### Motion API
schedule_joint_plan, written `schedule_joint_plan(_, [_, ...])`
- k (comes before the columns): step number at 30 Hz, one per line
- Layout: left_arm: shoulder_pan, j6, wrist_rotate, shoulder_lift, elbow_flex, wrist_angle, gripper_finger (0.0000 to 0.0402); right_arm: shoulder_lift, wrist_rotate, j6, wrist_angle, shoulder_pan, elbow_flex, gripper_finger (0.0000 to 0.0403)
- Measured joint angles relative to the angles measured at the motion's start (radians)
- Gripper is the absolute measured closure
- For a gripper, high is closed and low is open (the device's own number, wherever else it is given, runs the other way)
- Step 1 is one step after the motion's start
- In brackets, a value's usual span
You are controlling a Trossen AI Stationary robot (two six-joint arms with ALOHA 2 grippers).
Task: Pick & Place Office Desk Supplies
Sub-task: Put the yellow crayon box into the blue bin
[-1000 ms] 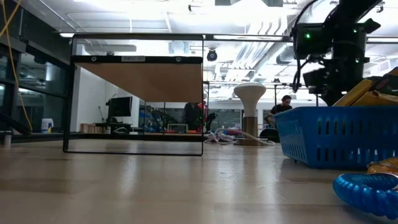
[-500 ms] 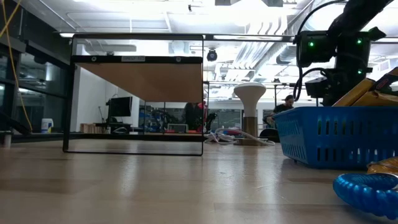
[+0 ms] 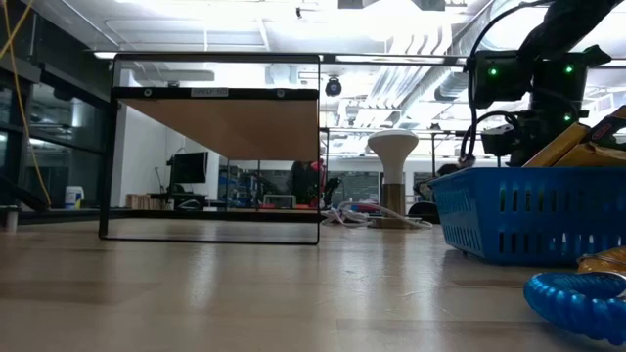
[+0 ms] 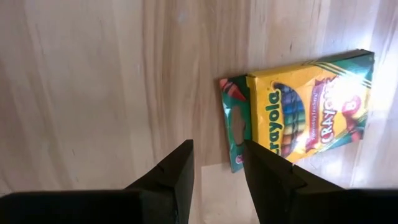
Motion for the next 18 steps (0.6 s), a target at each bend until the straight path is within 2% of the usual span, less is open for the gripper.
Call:
schedule_joint_plan(9, [0.000,0.000,0.000,0.000,0.000,0.000,0.0325,0.000,0.006,-0.103,-0.001,0.000,0.000,0.0278])
schedule_joint_plan(18, [0.000,0.000,0.000,0.000,0.000,0.000,0.0325,0.006,0.011,-0.121,0.011,0.000,-0.015,0.0278])
